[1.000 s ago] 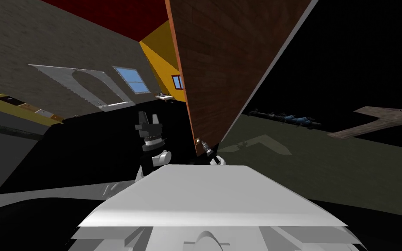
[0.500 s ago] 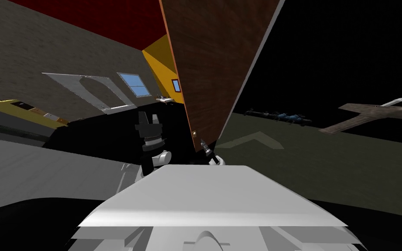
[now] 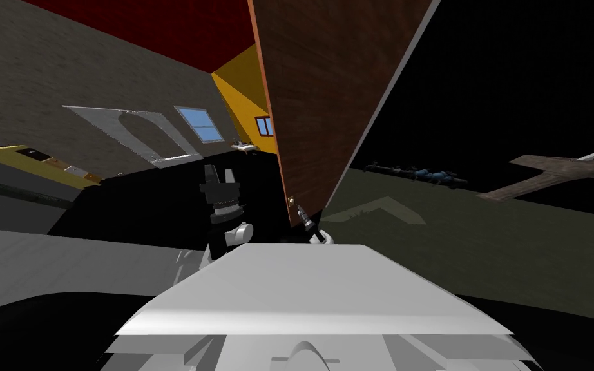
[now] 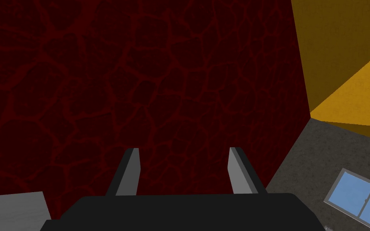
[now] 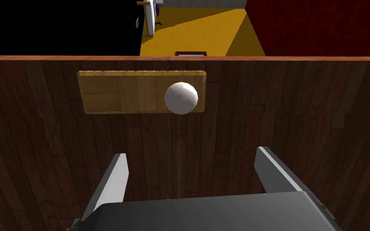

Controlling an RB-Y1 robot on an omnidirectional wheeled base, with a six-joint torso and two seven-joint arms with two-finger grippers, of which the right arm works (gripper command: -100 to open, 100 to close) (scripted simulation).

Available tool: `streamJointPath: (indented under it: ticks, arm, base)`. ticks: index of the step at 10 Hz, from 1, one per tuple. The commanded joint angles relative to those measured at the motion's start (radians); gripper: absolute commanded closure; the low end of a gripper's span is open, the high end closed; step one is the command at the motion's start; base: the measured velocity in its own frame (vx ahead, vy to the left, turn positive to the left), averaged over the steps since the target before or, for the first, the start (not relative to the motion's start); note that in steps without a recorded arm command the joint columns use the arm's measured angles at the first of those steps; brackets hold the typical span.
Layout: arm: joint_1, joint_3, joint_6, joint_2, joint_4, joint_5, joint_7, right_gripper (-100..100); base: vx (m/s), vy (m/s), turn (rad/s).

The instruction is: Push the door open

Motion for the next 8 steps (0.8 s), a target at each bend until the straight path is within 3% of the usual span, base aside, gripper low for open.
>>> streamJointPath:
  ticks: [1,4,6,7,8]
  arm:
    - [0.001,-0.004,-0.005,0.000,0.002,-0.001,0.003,-100]
    - [0.000,-0.011,-0.016,0.013,0.009,-0.002,0.009,-100]
    - [-0.003,-0.012,-0.017,0.017,0.015,-0.002,0.009,-100]
    - [-0.003,-0.012,-0.017,0.017,0.015,-0.002,0.009,100]
    - [-0.003,-0.012,-0.017,0.017,0.015,-0.002,0.009,100]
  base:
    - [0.242,0.097,0.027]
    - [0.202,0.149,0.025]
    - [0.110,0.070,0.006]
    - [-0.012,-0.003,0.007]
    - [-0.022,-0.014,0.013]
